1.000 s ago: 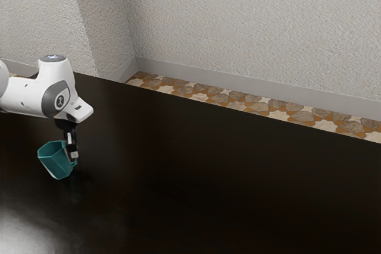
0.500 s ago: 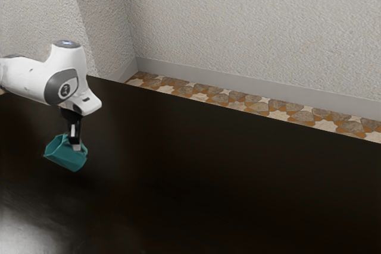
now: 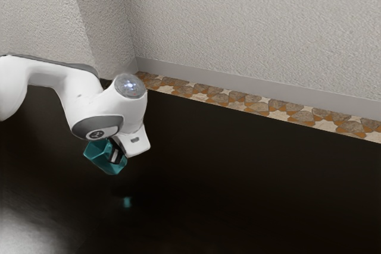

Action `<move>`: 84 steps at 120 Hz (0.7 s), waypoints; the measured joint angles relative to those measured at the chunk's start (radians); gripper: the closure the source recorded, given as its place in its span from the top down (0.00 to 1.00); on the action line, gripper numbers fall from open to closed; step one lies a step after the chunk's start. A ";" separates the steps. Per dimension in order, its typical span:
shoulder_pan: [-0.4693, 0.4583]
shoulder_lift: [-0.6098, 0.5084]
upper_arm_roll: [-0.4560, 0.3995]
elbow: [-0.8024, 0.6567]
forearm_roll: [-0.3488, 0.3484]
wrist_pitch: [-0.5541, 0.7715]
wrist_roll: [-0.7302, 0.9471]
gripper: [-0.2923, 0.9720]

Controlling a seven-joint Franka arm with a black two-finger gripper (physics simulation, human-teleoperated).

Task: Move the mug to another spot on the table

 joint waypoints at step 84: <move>-0.182 0.301 -0.126 0.246 0.228 -0.370 -0.801 0.26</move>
